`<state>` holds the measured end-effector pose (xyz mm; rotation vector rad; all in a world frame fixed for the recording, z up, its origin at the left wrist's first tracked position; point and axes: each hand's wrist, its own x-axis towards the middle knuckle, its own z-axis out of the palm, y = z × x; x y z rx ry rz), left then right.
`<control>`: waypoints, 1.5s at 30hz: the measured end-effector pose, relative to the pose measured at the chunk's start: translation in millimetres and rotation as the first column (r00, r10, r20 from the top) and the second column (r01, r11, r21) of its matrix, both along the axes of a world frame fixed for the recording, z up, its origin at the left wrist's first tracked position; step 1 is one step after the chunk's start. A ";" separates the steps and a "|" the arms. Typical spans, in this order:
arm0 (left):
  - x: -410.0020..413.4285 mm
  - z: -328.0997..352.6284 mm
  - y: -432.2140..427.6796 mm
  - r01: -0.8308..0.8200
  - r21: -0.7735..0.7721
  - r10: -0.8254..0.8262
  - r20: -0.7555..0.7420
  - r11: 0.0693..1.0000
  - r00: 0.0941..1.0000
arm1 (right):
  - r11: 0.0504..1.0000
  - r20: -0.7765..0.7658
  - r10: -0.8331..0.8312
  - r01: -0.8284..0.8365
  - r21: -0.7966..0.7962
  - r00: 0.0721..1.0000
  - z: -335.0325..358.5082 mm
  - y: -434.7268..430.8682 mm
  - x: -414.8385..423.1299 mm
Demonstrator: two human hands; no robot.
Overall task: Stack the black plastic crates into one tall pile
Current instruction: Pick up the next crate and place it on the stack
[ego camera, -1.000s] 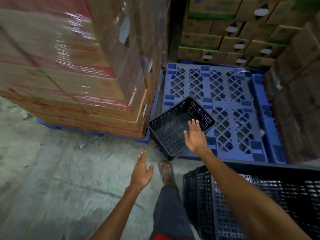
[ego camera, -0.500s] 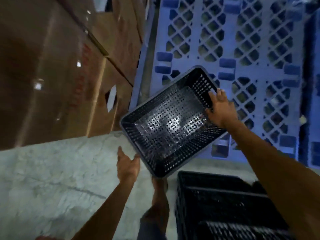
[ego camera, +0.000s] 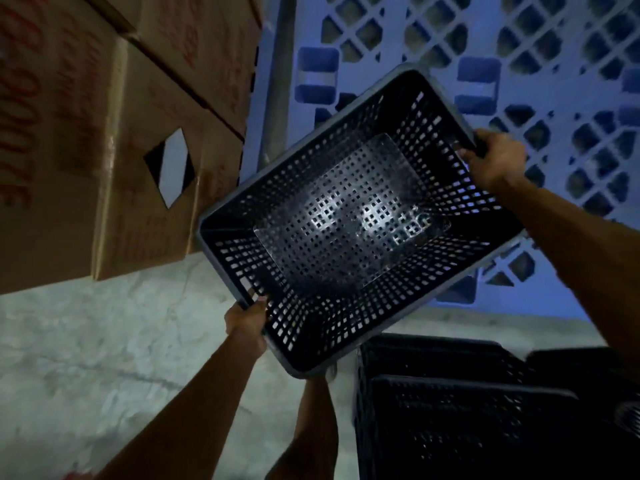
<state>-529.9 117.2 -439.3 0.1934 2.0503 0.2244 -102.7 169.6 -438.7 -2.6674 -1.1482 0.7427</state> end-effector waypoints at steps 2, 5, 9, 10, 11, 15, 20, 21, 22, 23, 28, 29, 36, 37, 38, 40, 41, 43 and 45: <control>-11.1 17.6 8.2 0.017 0.030 -0.017 0.021 0.999 1.000 | 0.999 -0.015 -0.026 0.026 0.020 1.000 31.5 -3.7 -7.6; -16.4 57.8 21.5 0.059 0.074 -0.063 0.053 0.995 0.997 | 0.994 -0.002 -0.094 0.094 0.059 0.996 96.4 -17.4 -10.5; -17.5 139.9 38.2 0.132 0.185 -0.157 0.129 0.974 0.979 | 0.968 0.076 -0.162 0.143 0.205 0.984 219.1 -40.8 -17.4; -16.4 173.8 42.3 0.138 0.223 -0.177 0.169 0.965 0.969 | 0.957 0.112 -0.178 0.146 0.251 0.978 262.2 -52.2 -21.4; -17.8 190.7 45.8 0.137 0.251 -0.188 0.192 0.958 0.963 | 0.946 0.123 -0.201 0.160 0.282 0.972 287.9 -60.1 -28.0; -31.4 318.8 56.2 0.139 0.502 -0.290 0.238 0.854 0.927 | 0.857 0.155 -0.323 0.219 0.466 0.934 428.7 -126.9 -59.2; -77.1 467.6 45.6 0.259 0.718 -0.468 0.104 0.646 0.878 | 0.689 0.101 -0.472 0.295 0.661 0.876 583.3 -238.7 -129.8; -84.0 494.9 40.7 0.293 0.733 -0.494 0.068 0.614 0.867 | 0.653 0.078 -0.493 0.308 0.692 0.867 603.2 -258.8 -142.4; -91.8 527.9 35.0 0.316 0.758 -0.519 0.033 0.570 0.854 | 0.604 0.046 -0.521 0.330 0.725 0.852 629.0 -284.0 -155.7; -95.8 549.5 31.2 0.334 0.771 -0.533 0.008 0.542 0.846 | 0.572 0.031 -0.535 0.335 0.749 0.845 640.8 -297.1 -164.1; -103.2 670.6 -7.1 0.340 0.871 -0.578 -0.082 0.355 0.812 | 0.412 -0.071 -0.591 0.376 0.830 0.804 719.0 -381.7 -198.3; -104.1 687.7 -18.4 0.336 0.882 -0.586 -0.087 0.331 0.805 | 0.407 -0.081 -0.595 0.386 0.828 0.800 729.6 -394.6 -202.3; -85.2 712.4 -131.0 0.353 0.919 -0.540 -0.211 0.173 0.815 | 0.492 -0.003 -0.568 0.343 0.800 0.823 764.3 -502.3 -179.7; -86.0 711.7 -143.0 0.399 0.901 -0.522 -0.261 0.170 0.812 | 0.515 0.007 -0.555 0.337 0.788 0.832 765.9 -512.5 -172.5; -86.9 712.1 -158.9 0.441 0.887 -0.497 -0.324 0.136 0.805 | 0.536 0.018 -0.543 0.330 0.777 0.840 765.0 -526.5 -165.8; -88.5 711.5 -187.4 0.576 0.814 -0.439 -0.495 0.067 0.750 | 0.595 0.063 -0.514 0.303 0.744 0.855 763.9 -552.0 -152.7; -88.3 710.6 -212.5 0.646 0.761 -0.414 -0.573 0.052 0.708 | 0.622 0.068 -0.491 0.294 0.726 0.868 761.1 -569.0 -144.7; -87.2 704.3 -257.9 0.746 0.664 -0.380 -0.680 0.046 0.628 | 0.659 0.061 -0.444 0.280 0.698 0.894 757.4 -600.2 -129.6; -83.7 695.3 -299.4 0.793 0.605 -0.393 -0.713 0.073 0.581 | 0.684 0.029 -0.432 0.307 0.662 0.901 748.2 -629.3 -116.5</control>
